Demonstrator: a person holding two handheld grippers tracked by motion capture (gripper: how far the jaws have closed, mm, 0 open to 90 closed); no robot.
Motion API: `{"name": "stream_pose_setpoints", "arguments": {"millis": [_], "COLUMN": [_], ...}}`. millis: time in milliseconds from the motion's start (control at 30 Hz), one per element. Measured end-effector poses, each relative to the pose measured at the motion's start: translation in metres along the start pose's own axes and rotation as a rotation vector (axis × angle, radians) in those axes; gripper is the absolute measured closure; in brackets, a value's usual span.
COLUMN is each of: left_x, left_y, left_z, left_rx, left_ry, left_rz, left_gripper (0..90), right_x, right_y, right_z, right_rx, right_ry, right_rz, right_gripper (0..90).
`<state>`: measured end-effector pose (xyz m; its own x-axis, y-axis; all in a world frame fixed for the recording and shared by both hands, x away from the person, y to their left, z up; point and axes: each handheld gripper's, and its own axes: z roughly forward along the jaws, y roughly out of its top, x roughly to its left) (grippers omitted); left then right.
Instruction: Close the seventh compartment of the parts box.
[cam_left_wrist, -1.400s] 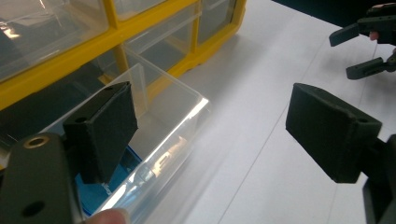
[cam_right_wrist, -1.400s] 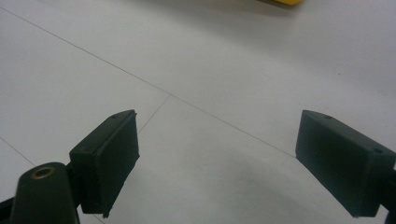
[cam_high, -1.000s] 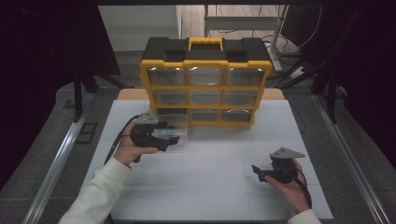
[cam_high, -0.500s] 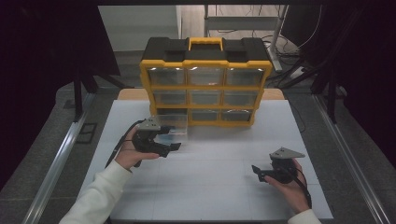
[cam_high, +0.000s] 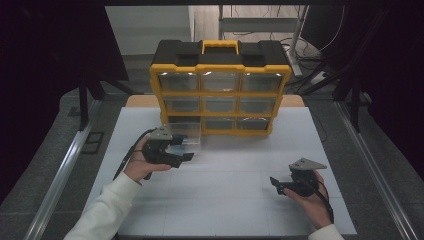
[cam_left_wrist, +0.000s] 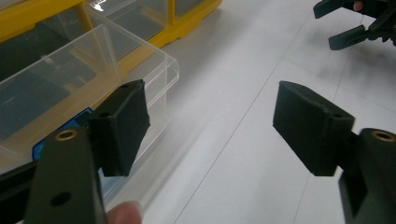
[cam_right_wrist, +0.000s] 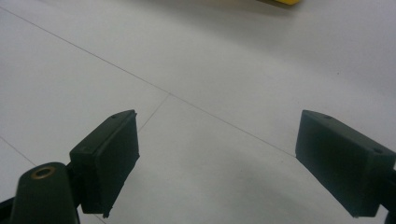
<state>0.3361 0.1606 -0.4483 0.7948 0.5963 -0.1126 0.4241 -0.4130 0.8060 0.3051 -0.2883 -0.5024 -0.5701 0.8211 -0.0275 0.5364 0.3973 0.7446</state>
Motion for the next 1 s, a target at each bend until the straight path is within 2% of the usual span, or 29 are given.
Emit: {"name": "stream_pose_setpoints", "arguments": {"millis": [167,233,433,533,600,633,1000], "left_x": [0.001,0.001,0.007,0.01,0.012,0.013,0.013], "left_y": [-0.001,-0.001,-0.002,-0.002,-0.003,-0.003,-0.004], "left_z": [0.002,0.002,0.004,0.004,0.005,0.004,0.007], "left_rx": [0.01,0.019,0.029,0.031,0.027,0.028,0.04], "left_ry": [-0.005,-0.008,-0.046,-0.079,-0.089,-0.091,-0.087], "left_rz": [0.0,-0.007,-0.037,-0.057,-0.08,-0.079,-0.074], "left_gripper": [33.5,38.6,64.8,78.1,85.2,88.1,90.0], "right_x": [0.0,0.0,0.0,0.0,0.0,0.0,0.0], "right_y": [0.0,0.0,0.0,0.0,0.0,0.0,0.0], "right_z": [0.0,0.0,0.0,0.0,0.0,0.0,-0.001], "right_rx": [0.0,0.0,-0.001,-0.001,-0.001,-0.001,-0.002], "right_ry": [-0.001,-0.001,-0.002,-0.002,-0.002,-0.002,-0.003], "right_rz": [0.001,0.001,0.0,-0.001,-0.001,-0.001,-0.002], "right_gripper": [14.0,14.0,14.0,14.0,14.0,14.0,13.9]}}
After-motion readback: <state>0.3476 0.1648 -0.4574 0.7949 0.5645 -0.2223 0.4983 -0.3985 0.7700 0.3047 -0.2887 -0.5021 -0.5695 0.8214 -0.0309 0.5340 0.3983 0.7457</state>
